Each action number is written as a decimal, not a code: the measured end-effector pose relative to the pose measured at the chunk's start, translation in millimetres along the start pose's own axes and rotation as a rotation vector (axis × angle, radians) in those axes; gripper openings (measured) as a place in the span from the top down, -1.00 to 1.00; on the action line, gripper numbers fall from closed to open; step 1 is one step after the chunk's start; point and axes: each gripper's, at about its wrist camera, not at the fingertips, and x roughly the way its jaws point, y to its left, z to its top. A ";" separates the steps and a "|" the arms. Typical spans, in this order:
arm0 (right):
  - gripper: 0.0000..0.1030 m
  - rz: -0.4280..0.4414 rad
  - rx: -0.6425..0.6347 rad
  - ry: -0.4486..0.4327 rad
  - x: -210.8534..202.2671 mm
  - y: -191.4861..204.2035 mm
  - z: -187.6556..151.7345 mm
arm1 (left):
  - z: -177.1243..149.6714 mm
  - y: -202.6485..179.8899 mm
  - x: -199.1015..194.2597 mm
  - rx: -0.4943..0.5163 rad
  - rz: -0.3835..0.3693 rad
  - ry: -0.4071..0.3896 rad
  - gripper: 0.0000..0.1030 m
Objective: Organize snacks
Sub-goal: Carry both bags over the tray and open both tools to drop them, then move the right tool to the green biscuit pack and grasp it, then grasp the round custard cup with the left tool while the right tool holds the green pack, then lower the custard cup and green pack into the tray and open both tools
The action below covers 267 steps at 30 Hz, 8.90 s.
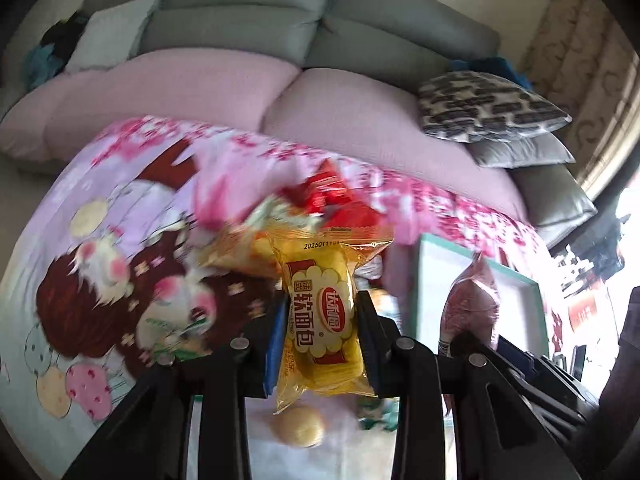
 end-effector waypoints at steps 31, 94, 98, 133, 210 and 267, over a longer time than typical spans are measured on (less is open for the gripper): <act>-0.66 -0.413 0.376 0.017 -16.7 -182.0 2.7 | -3.4 -87.2 62.1 0.150 -0.006 0.086 -0.76; 0.02 -0.088 0.008 0.155 34.3 10.1 -46.3 | -48.8 63.6 30.9 -0.187 0.083 0.199 -0.92; 0.05 -0.085 -0.008 0.169 38.1 13.8 -47.8 | -48.7 62.6 31.0 -0.184 0.078 0.201 -0.92; 0.48 -0.162 -0.083 0.196 56.5 13.5 -54.0 | -54.4 51.1 50.9 -0.116 0.114 0.263 -0.92; 0.48 -0.329 0.364 -0.109 -81.4 -127.1 -55.9 | -71.1 -107.9 28.2 0.396 -0.005 0.022 0.06; -1.00 -0.428 0.346 0.009 -61.2 -154.1 -62.2 | -58.3 -54.3 72.3 0.142 0.136 0.209 -0.83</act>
